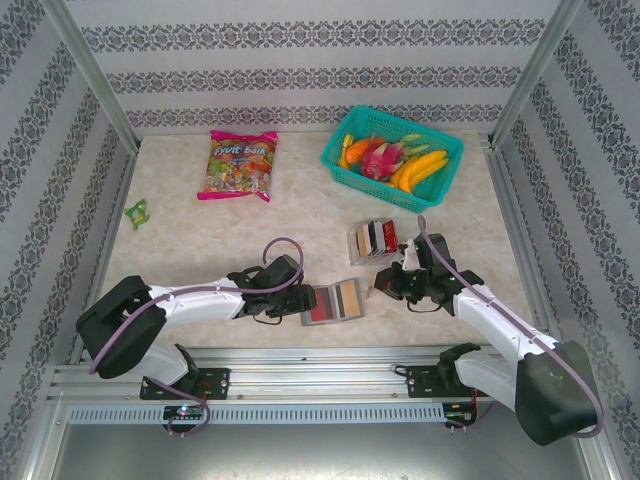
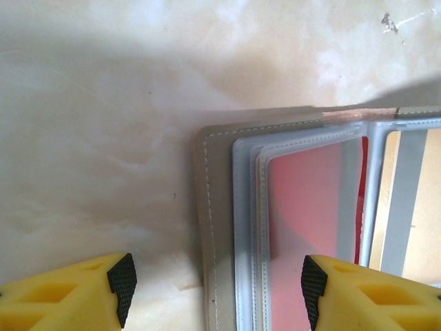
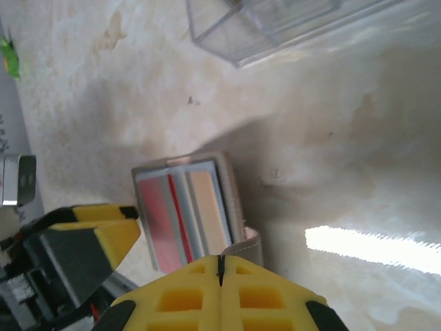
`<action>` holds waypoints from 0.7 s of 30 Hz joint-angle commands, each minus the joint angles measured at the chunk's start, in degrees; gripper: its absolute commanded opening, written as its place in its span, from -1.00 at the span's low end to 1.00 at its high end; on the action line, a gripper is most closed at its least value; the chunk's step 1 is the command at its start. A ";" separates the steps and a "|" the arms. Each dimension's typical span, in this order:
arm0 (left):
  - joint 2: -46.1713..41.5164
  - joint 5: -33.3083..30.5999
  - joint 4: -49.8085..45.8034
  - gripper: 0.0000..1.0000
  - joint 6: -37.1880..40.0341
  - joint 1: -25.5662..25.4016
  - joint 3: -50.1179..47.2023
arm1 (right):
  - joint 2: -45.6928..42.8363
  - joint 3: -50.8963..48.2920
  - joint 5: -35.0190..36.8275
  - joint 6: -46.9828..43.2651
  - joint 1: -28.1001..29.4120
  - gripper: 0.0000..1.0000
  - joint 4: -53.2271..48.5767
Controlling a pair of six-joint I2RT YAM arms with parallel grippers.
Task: Put the credit cards into the card holder
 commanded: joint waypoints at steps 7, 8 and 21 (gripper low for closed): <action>4.17 5.79 4.84 0.37 -0.99 0.35 0.75 | 0.87 -0.62 -3.82 -1.85 -0.06 -1.00 0.54; 4.56 6.48 5.69 0.36 -1.21 0.35 0.85 | 1.11 -0.44 -3.51 -1.76 0.23 -1.00 0.48; 5.68 9.62 11.41 0.01 -2.16 0.35 1.64 | 8.38 1.07 3.36 0.22 7.69 -1.00 2.63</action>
